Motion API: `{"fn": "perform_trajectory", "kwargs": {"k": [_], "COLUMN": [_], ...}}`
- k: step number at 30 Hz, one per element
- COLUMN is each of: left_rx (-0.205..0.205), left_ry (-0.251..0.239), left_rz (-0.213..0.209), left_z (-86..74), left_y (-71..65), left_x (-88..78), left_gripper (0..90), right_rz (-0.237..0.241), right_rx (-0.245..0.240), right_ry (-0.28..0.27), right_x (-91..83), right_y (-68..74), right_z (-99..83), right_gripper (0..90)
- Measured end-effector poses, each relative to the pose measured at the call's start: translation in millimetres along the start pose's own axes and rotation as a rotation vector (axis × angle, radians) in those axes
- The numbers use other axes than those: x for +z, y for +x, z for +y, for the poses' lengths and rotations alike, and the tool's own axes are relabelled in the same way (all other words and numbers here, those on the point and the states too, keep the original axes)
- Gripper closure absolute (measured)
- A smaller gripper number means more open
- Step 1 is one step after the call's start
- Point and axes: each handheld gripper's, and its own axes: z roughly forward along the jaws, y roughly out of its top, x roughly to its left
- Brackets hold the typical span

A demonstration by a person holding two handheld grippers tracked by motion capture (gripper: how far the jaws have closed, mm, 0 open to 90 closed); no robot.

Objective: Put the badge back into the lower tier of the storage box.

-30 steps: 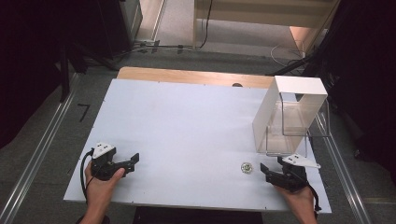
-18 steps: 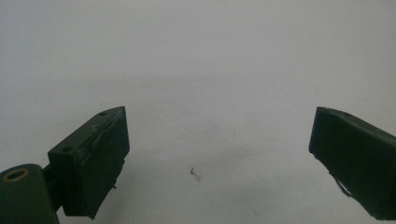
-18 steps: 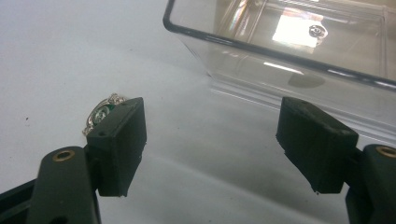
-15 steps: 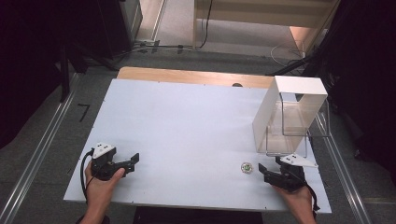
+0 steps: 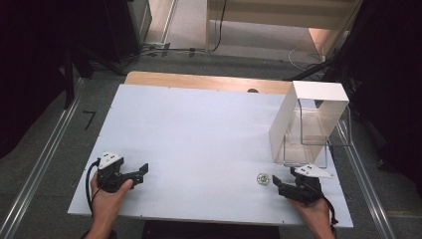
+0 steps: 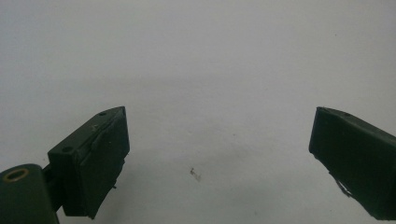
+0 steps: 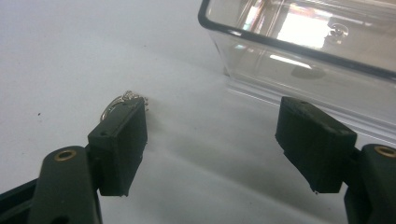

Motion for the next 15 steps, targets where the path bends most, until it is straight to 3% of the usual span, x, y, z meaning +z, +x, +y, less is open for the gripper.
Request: {"fn": "perform_trajectory", "kwargs": {"k": [15], "left_rx": [0.001], "left_ry": [0.001], "left_rz": [-0.002], "left_z": [0.1], "left_y": [-0.3], "left_x": [0.4], "left_gripper": [5.3], "right_rz": [0.012], "right_rx": [-0.005], "right_ry": [-0.001], "right_x": [2.5], "right_y": [5.0], "right_z": [1.4], "right_gripper": [25.3]}}
